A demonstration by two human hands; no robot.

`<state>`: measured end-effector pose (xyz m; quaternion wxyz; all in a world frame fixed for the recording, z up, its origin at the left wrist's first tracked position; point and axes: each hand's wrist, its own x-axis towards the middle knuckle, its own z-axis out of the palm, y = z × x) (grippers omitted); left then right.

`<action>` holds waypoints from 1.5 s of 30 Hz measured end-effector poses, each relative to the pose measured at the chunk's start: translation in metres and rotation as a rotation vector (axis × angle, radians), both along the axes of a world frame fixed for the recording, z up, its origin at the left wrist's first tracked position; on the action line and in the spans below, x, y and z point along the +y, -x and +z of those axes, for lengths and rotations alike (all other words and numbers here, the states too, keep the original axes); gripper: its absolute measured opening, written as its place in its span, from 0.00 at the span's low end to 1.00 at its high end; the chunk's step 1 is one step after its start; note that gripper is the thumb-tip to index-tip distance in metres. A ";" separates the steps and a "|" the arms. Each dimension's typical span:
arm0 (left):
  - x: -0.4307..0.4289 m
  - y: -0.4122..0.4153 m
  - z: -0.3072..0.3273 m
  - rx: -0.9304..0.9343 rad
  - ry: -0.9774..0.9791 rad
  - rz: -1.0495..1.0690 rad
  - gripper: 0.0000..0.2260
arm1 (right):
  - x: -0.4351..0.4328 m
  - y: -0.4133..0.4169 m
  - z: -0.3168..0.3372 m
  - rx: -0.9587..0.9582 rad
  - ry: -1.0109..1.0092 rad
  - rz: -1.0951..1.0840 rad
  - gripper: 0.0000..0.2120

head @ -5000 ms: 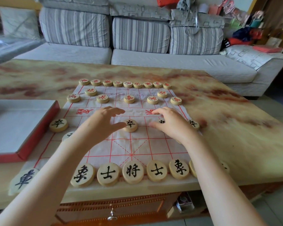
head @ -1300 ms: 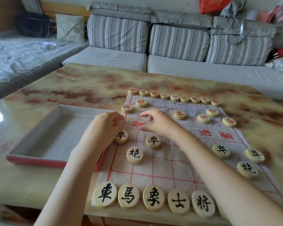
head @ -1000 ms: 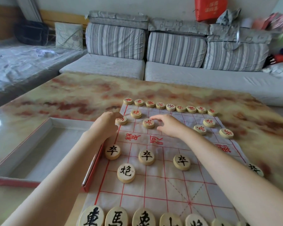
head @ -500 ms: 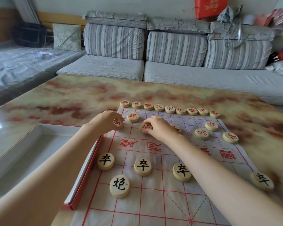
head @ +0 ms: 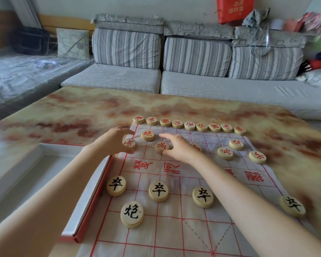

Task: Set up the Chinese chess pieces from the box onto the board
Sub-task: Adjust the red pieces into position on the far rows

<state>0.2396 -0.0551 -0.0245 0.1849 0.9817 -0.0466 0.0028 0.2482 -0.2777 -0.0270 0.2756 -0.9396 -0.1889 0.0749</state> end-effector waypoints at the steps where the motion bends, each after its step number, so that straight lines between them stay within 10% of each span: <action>1: 0.001 0.001 0.000 0.029 0.051 -0.026 0.29 | -0.001 0.000 -0.001 -0.002 -0.010 -0.003 0.28; 12: 0.003 -0.008 -0.018 -0.091 0.096 0.057 0.16 | 0.007 -0.006 -0.018 -0.108 -0.058 -0.116 0.21; 45: -0.002 -0.015 -0.008 0.004 0.214 0.124 0.23 | 0.007 -0.006 -0.028 -0.137 -0.083 -0.145 0.22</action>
